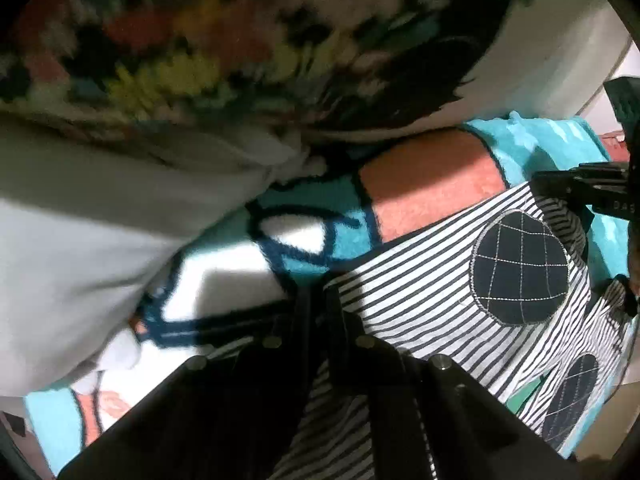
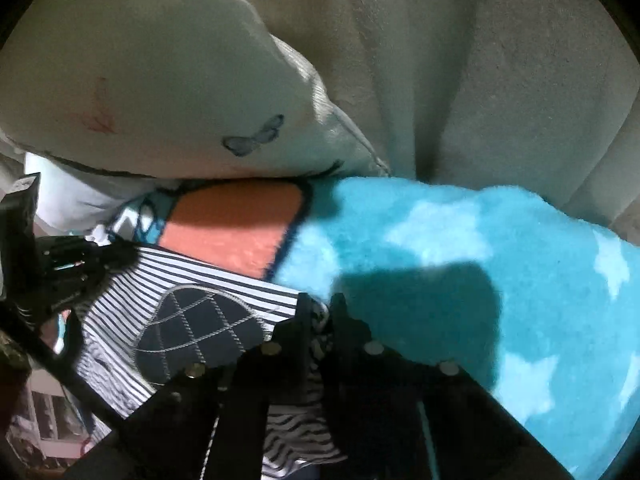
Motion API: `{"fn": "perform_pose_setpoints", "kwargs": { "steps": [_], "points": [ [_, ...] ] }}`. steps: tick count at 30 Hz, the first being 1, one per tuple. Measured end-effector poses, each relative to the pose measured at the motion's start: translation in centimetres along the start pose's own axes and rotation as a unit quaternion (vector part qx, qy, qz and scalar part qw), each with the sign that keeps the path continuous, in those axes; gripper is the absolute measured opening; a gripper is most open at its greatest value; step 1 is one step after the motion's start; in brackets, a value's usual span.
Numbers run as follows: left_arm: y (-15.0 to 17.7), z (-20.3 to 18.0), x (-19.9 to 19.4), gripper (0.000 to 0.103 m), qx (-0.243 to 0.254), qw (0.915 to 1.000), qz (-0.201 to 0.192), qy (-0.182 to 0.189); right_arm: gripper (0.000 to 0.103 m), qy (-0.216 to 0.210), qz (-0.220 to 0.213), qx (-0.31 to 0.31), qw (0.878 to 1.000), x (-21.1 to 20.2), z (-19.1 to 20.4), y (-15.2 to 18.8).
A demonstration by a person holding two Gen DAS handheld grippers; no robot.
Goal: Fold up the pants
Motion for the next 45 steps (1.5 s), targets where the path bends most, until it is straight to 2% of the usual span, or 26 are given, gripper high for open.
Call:
{"fn": "perform_pose_setpoints", "kwargs": {
  "steps": [9,13,17,19,20,21,22,23,29,31,32,33,34,37,41,45],
  "points": [
    [1.7,-0.2,-6.8,0.006,-0.033,0.997,-0.069,0.008,0.004,-0.004,-0.06,0.006,0.998,-5.8,1.8,0.1],
    [2.9,-1.6,-10.1,0.006,-0.033,0.9939,-0.105,0.012,0.004,-0.005,-0.087,0.011,0.996,-9.0,3.0,1.5],
    [5.6,-3.3,-12.5,0.006,-0.014,0.9926,-0.12,0.014,0.004,0.002,-0.087,0.02,0.996,-10.1,3.7,3.9],
    [7.1,-3.8,-12.8,0.006,-0.003,0.9931,-0.117,0.009,0.014,0.022,-0.082,0.017,0.996,-9.7,3.6,4.5],
    [7.6,-4.3,-12.4,0.006,0.004,0.9938,-0.111,0.009,0.034,0.025,-0.078,0.018,0.996,-9.4,3.4,4.6],
    [7.7,-4.6,-11.9,0.006,0.009,0.9946,-0.102,0.011,0.061,0.026,-0.074,0.02,0.997,-8.8,3.4,4.4],
    [8.1,-4.7,-12.0,0.006,0.011,0.9953,-0.096,0.009,0.069,0.028,-0.07,0.021,0.997,-8.1,3.3,4.0],
    [8.3,-4.7,-11.8,0.006,0.014,0.9957,-0.092,0.005,0.072,0.033,-0.067,0.02,0.997,-7.7,3.1,3.6],
    [7.9,-4.5,-11.3,0.006,0.005,0.9968,-0.08,0.002,0.07,0.075,-0.013,0.04,0.996,-1.6,0.6,0.3],
    [7.5,-4.2,-11.1,0.006,-0.002,0.9971,-0.076,-0.001,0.032,0.069,0.025,0.054,0.996,0.8,-0.2,0.2],
    [7.2,-4.0,-11.1,0.006,-0.005,0.9971,-0.075,-0.004,0.02,0.071,0.032,0.054,0.995,1.2,-0.4,0.2],
    [6.9,-3.8,-11.2,0.006,-0.008,0.997,-0.077,-0.006,0.012,0.065,0.028,0.05,0.996,0.9,-0.3,-0.1],
    [6.6,-3.6,-11.6,0.006,-0.012,0.9967,-0.08,-0.005,0.012,0.045,0.028,0.053,0.997,0.5,0.1,-0.3],
    [5.9,-3.2,-13.3,0.006,-0.022,0.9953,-0.094,-0.006,0.012,0.051,0.005,0.026,0.998,-1.9,0.9,-0.5],
    [6.2,-3.6,-15.5,0.006,-0.022,0.9936,-0.111,-0.002,0.012,0.046,-0.046,0.031,0.997,-6.7,1.2,0.2],
    [8.8,-4.5,-17.2,0.006,-0.027,0.9938,-0.105,0.023,0.012,0.027,-0.095,0.052,0.994,-11.5,1.8,3.8]
  ]
}}
Point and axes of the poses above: each gripper's, at about its wrist camera, not at the fingertips, and x roughly the way its jaws point, z to its left, y to its underside, the point moved 9 cm from there along x, roughly the way its jaws point, and after that the axes turned 2 degrees about z, right-handed, at the moved point
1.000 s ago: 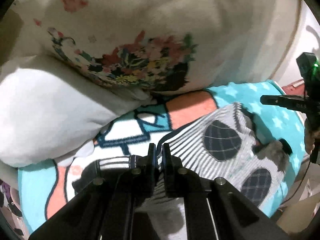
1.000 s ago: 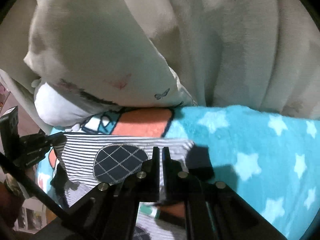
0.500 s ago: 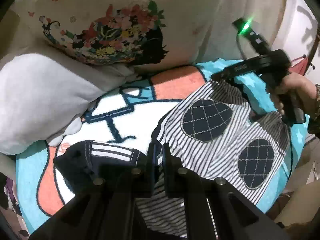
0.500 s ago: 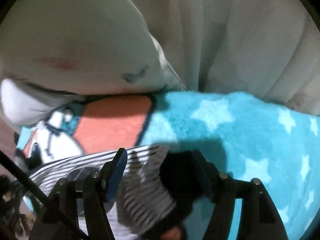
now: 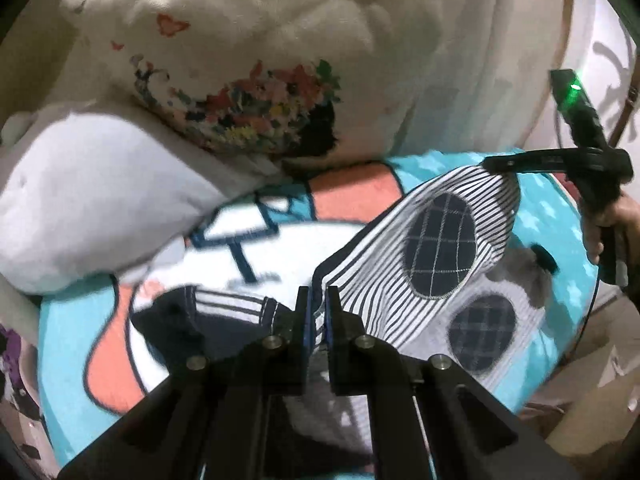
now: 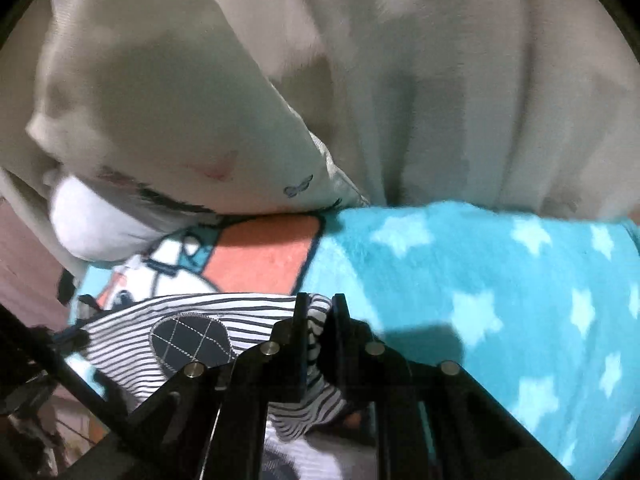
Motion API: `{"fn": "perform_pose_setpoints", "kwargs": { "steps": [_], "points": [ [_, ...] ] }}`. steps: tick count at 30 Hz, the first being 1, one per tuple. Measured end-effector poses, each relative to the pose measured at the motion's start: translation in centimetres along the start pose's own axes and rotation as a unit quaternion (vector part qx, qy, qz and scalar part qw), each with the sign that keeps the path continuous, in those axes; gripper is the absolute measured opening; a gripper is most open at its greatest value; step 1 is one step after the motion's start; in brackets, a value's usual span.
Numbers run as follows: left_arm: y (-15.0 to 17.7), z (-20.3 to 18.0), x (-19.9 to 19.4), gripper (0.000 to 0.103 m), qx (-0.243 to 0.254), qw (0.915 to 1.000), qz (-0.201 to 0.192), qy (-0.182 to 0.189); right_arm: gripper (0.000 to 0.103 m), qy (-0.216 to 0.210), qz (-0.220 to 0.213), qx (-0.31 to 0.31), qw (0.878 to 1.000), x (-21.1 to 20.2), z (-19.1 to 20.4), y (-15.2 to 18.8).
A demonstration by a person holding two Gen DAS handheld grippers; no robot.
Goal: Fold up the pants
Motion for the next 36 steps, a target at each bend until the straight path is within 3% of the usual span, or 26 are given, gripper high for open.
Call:
{"fn": "perform_pose_setpoints", "kwargs": {
  "steps": [4,7,9,11,12,17,19,23,25,26,27,29,33,36],
  "points": [
    [3.7,-1.8,-0.7,0.007,0.033,0.9987,0.037,0.01,0.012,0.001,-0.003,0.025,1.0,-3.0,0.0,6.3],
    [7.0,-2.7,-0.4,0.008,0.075,0.9943,0.075,0.008,0.02,0.025,0.021,0.063,0.997,-3.8,-1.5,13.0],
    [9.1,-2.7,-0.6,0.012,0.086,0.9915,0.096,0.02,0.041,0.039,0.031,0.109,0.993,-4.2,-3.0,16.5],
    [9.7,-2.0,-1.3,0.012,0.078,0.9914,0.101,0.027,0.052,0.051,0.023,0.153,0.987,-4.9,-4.2,18.7],
    [9.8,-1.4,-1.8,0.012,0.073,0.9919,0.1,0.028,0.052,0.063,0.013,0.17,0.983,-5.6,-4.8,19.3],
    [8.7,2.8,-4.3,0.017,0.01,0.9962,0.084,0.021,0.052,0.097,-0.045,0.201,0.974,-8.9,-5.7,18.7],
    [8.0,4.4,-4.9,0.027,-0.018,0.9972,0.071,0.012,0.052,0.086,-0.056,0.187,0.977,-8.8,-4.8,17.4],
    [6.9,6.3,-5.5,0.032,-0.053,0.997,0.054,-0.016,0.052,0.082,-0.022,0.165,0.983,-5.8,-3.9,16.9],
    [6.5,6.5,-5.8,0.045,-0.064,0.9967,0.046,-0.019,0.052,0.085,0.0,0.163,0.983,-3.8,-4.0,17.6],
    [6.4,6.6,-5.9,0.047,-0.07,0.9965,0.042,-0.02,0.052,0.087,0.014,0.162,0.983,-3.0,-4.1,18.2],
    [6.4,6.5,-6.0,0.047,-0.072,0.9964,0.04,-0.022,0.044,0.091,0.027,0.162,0.982,-2.2,-4.1,18.7],
    [6.2,6.4,-5.9,0.047,-0.069,0.9964,0.039,-0.028,0.013,0.089,0.04,0.15,0.984,-1.8,-3.5,19.1],
    [5.6,6.3,-5.4,0.047,-0.075,0.996,0.037,-0.032,0.012,0.127,0.014,0.087,0.988,-4.5,-1.2,17.2],
    [4.9,6.2,-5.1,0.047,-0.083,0.9955,0.033,-0.032,0.012,0.126,-0.021,0.054,0.99,-6.0,0.0,14.1]
  ]
}}
Point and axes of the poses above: each gripper's, at about its wrist camera, not at the fingertips, and x roughly the way its jaws point, z to its left, y to its underside, the point moved 9 cm from there along x, roughly the way its jaws point, and after that the axes turned 2 degrees about z, right-handed, at the moved point
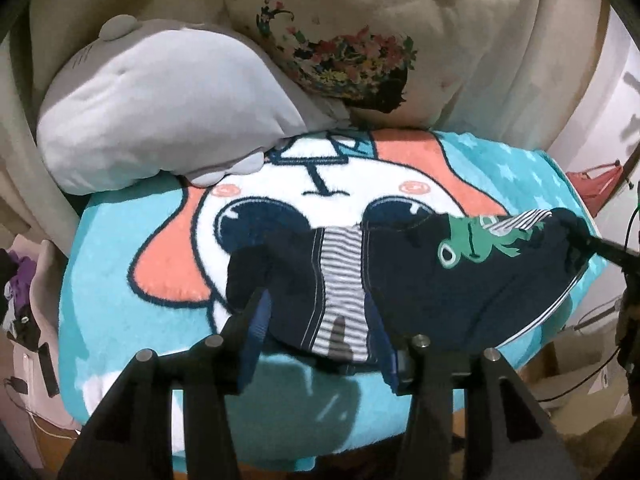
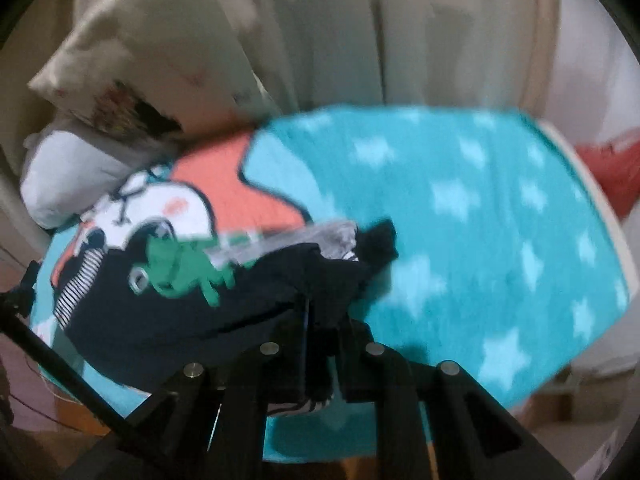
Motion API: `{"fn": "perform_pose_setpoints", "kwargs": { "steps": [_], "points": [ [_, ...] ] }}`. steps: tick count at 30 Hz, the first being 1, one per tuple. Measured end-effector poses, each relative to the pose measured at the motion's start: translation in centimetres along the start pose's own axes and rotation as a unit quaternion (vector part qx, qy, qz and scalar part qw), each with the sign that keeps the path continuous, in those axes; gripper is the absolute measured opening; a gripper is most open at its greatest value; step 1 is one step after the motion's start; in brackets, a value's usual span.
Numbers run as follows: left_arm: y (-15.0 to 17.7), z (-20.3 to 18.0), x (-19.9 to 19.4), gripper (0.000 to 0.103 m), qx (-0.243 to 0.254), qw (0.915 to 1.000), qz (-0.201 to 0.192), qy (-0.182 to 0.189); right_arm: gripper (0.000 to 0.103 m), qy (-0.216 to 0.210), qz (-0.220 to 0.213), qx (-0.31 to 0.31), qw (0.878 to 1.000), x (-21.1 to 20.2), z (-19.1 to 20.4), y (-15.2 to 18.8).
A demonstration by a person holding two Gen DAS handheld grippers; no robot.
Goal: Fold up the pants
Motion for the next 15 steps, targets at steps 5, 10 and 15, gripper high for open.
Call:
{"fn": "perform_pose_setpoints", "kwargs": {
  "steps": [5,10,15],
  "points": [
    [-1.5,-0.6,-0.1,0.047,-0.008,0.9999,-0.012,-0.007,0.012,0.018,-0.003,0.001,1.0,1.3,-1.4,-2.3],
    [-1.4,-0.6,0.3,0.047,-0.017,0.9996,-0.007,-0.019,0.013,0.032,0.051,0.02,0.998,4.3,-4.3,0.6],
    [-1.5,0.2,1.2,0.047,-0.037,0.9991,0.002,-0.02,0.013,0.054,0.014,-0.03,0.998,0.6,-2.6,0.5]
  ]
}}
Point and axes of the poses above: each gripper's, at about its wrist camera, not at the fingertips, and x roughly the way its jaws point, z to its left, y to its underside, the point moved 9 cm from there along x, roughly the way its jaws point, and after that the axes turned 2 degrees about z, right-handed, at the moved point
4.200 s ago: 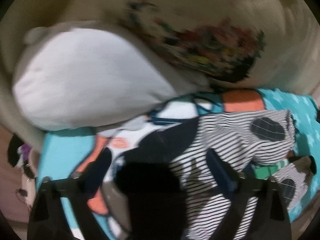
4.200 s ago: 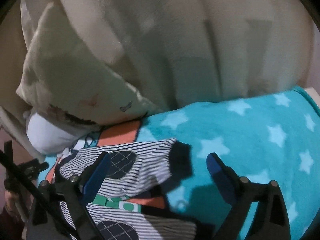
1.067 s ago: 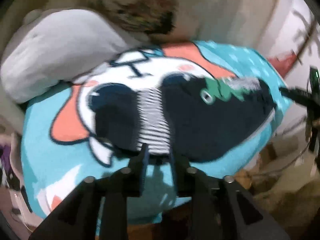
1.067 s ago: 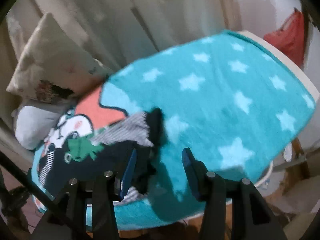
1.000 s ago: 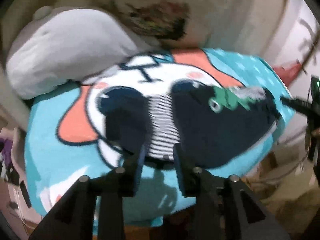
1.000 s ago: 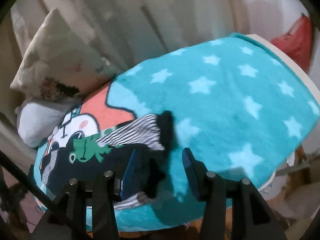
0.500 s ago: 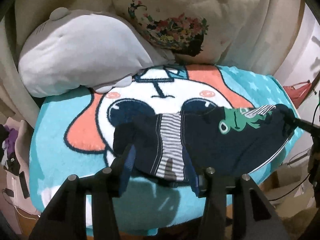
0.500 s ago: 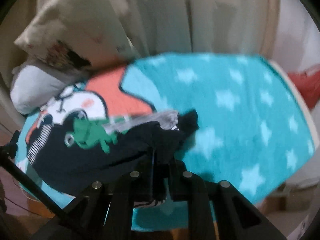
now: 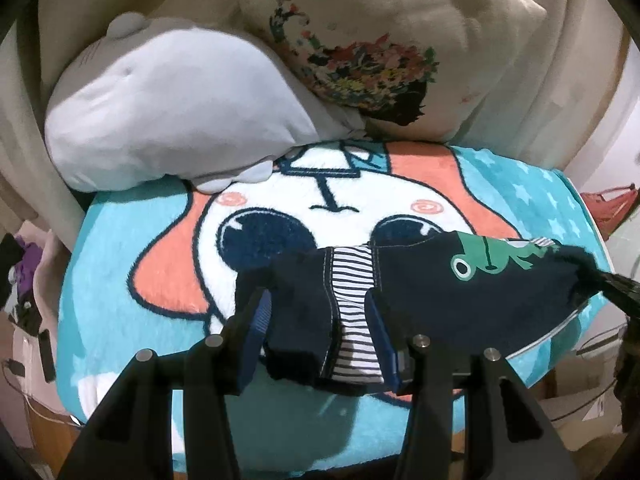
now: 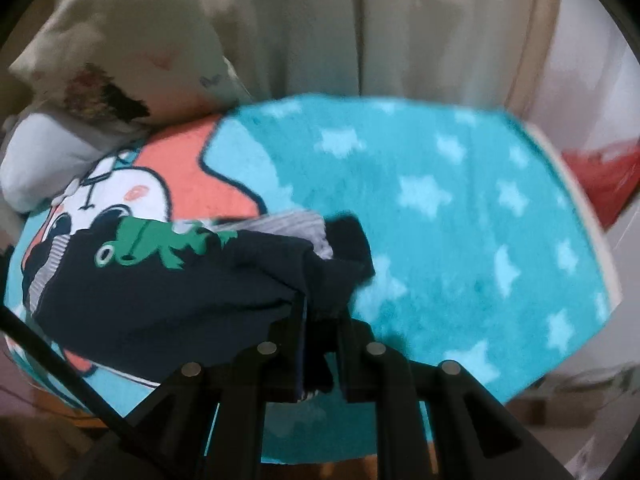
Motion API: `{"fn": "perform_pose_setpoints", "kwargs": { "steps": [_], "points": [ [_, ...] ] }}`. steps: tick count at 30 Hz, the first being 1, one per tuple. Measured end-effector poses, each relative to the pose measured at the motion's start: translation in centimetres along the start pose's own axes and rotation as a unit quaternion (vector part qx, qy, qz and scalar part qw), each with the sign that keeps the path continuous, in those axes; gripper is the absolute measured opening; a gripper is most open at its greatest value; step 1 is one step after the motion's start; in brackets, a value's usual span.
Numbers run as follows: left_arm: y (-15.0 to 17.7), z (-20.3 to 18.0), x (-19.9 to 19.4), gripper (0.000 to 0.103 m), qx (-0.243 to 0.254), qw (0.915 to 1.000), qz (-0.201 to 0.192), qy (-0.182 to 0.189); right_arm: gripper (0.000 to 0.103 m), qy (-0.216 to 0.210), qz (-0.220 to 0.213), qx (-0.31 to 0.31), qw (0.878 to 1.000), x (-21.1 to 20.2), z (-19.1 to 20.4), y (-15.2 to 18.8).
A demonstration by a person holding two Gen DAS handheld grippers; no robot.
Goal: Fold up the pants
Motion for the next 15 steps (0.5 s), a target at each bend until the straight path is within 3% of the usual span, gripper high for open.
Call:
{"fn": "perform_pose_setpoints", "kwargs": {
  "steps": [3,6,9,11,13,14,15],
  "points": [
    [-0.5,-0.3,0.9,0.047,-0.009,0.9999,0.007,0.007,0.013,-0.001,-0.05,-0.011,0.999,-1.7,0.5,-2.9],
    [-1.1,-1.1,1.0,0.047,-0.004,1.0,0.002,0.008,0.013,0.0,-0.056,0.003,0.998,-0.7,-0.2,-5.0],
    [-1.3,-1.6,1.0,0.049,0.002,1.0,-0.001,0.005,0.019,0.008,-0.002,0.037,0.999,3.8,-2.4,-3.8],
    [-1.4,-1.5,0.9,0.05,0.008,0.9999,-0.003,-0.007,0.019,0.039,0.042,0.063,0.996,6.1,-4.5,-1.6],
    [-1.3,-1.0,0.9,0.051,0.007,0.9998,-0.003,-0.016,0.02,0.027,0.021,0.118,0.992,5.1,-6.1,-0.6],
    [-1.3,-0.7,0.9,0.051,0.004,0.9998,-0.001,-0.017,0.031,0.014,0.003,0.139,0.99,4.2,-6.4,-0.5],
    [-1.3,-0.4,1.0,0.051,0.0,0.9999,0.002,-0.017,0.048,0.001,-0.019,0.156,0.988,3.0,-6.7,-0.7]
  ]
}}
Point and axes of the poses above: each gripper's, at about its wrist camera, not at the fingertips, and x roughly the way its jaws point, z to its left, y to its underside, the point moved 9 cm from there along x, roughly the way its jaws point, and after that the axes turned 2 degrees about z, right-handed, at the moved point
